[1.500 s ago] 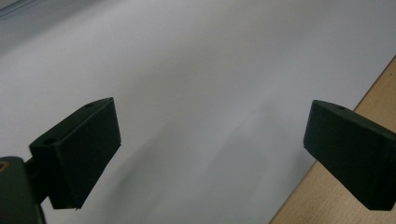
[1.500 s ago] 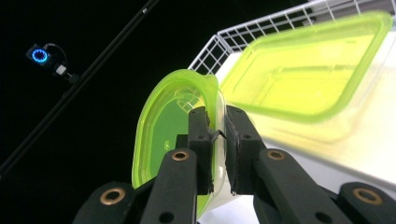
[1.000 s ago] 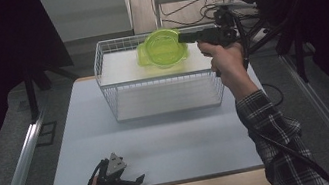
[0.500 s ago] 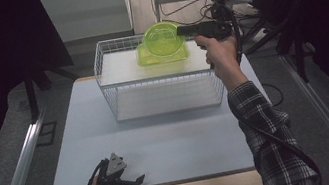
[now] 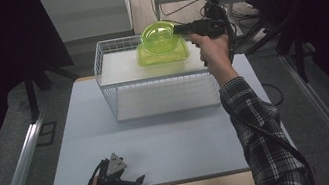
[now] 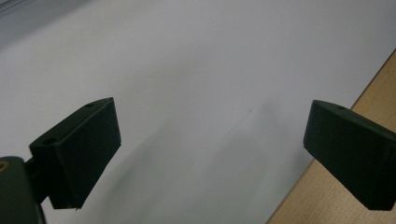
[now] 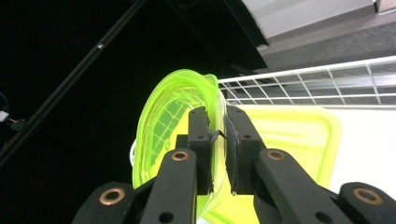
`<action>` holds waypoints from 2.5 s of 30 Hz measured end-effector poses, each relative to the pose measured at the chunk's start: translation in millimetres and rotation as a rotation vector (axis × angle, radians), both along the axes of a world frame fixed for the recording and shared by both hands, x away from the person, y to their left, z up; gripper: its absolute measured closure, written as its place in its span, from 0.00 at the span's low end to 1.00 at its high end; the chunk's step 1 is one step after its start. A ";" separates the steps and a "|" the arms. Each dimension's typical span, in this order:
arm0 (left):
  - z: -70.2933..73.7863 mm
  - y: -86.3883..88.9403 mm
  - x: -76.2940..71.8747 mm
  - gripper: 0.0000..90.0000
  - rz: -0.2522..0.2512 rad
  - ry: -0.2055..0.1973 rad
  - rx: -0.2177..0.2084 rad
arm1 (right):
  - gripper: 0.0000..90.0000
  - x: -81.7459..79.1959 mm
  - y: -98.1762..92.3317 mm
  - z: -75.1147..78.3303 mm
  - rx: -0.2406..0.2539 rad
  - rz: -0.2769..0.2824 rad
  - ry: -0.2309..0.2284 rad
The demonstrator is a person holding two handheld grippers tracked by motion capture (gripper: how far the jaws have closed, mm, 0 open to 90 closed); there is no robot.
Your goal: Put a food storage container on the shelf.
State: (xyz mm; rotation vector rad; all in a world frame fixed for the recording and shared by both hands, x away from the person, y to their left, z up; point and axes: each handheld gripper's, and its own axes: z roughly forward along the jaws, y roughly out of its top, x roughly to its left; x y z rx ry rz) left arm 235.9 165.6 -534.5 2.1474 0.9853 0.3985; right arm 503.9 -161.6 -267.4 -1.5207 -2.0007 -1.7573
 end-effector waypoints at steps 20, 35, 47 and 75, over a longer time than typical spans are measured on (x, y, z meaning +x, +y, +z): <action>-0.8 -0.9 0.1 0.04 -0.012 0.008 0.013 | 0.81 3.7 7.2 -2.2 -0.146 -0.087 -0.033; -1.2 -1.4 0.3 0.04 -0.015 0.009 0.018 | 0.66 4.4 6.3 -2.0 -0.155 -0.068 -0.042; -1.5 -1.7 0.3 0.04 -0.015 0.012 0.020 | 0.49 0.5 0.1 -0.4 -0.156 -0.040 -0.057; 0.2 0.1 0.5 0.04 0.000 0.010 -0.009 | 0.33 -26.0 -2.5 -3.8 -0.213 0.070 -0.103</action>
